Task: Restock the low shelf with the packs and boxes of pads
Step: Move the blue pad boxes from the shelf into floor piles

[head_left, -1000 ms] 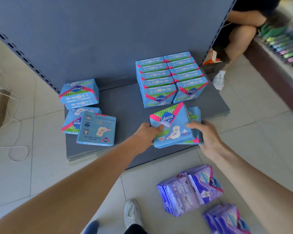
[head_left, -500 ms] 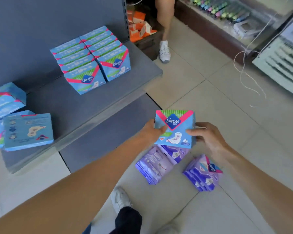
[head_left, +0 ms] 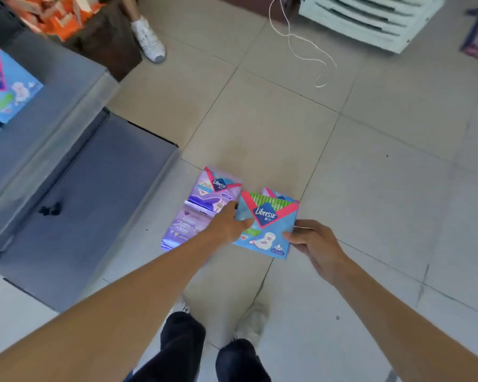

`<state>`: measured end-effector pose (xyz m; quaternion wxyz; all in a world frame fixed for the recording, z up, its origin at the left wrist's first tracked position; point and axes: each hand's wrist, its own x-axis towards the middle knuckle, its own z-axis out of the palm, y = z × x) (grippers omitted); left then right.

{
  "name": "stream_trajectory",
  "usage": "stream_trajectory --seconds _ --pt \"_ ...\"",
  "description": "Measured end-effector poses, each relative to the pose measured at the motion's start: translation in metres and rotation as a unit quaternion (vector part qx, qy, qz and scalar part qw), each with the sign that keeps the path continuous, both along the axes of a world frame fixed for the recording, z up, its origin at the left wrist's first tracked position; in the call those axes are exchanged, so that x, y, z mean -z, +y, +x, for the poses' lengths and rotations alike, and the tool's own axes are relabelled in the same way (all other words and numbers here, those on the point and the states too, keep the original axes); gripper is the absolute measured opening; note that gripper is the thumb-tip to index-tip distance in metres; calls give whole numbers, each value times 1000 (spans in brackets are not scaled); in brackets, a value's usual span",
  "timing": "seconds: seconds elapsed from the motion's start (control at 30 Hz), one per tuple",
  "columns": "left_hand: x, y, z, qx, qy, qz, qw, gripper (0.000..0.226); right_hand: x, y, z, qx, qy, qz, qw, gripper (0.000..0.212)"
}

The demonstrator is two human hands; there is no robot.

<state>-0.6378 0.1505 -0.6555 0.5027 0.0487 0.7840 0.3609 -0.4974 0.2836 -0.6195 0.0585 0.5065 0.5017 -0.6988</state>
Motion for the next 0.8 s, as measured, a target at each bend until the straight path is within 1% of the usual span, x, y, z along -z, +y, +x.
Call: stream_trajectory --seconds 0.07,0.13,0.3,0.37,0.47,0.5,0.63,0.7,0.73,0.8 --pt "21 -1 13 28 7 -25 999 42 23 -3 12 9 -20 -14 1000 20" --pt "52 -7 25 41 6 -41 998 49 54 -10 23 13 -36 -28 999 23" --pt "164 -41 52 51 -25 -88 994 63 157 -44 43 34 -73 -65 995 29" --pt "210 -57 64 42 -46 -112 992 57 199 -64 49 38 -99 -79 991 29" --pt "255 -68 72 27 -57 -128 990 63 251 -87 54 55 -127 -94 986 26" --pt "264 -68 72 21 -60 -131 989 62 266 -90 55 64 -131 -97 985 25" --pt "290 -54 70 15 -50 -148 988 43 320 -90 52 90 -134 -103 981 24" --pt "315 -48 66 13 -52 -148 987 39 346 -88 49 89 -134 -102 982 25" --pt "326 -45 64 10 -55 -145 988 39 358 -87 46 89 -133 -100 982 25" --pt "350 -40 59 -2 -59 -146 987 49 380 -86 41 94 -129 -98 982 26"
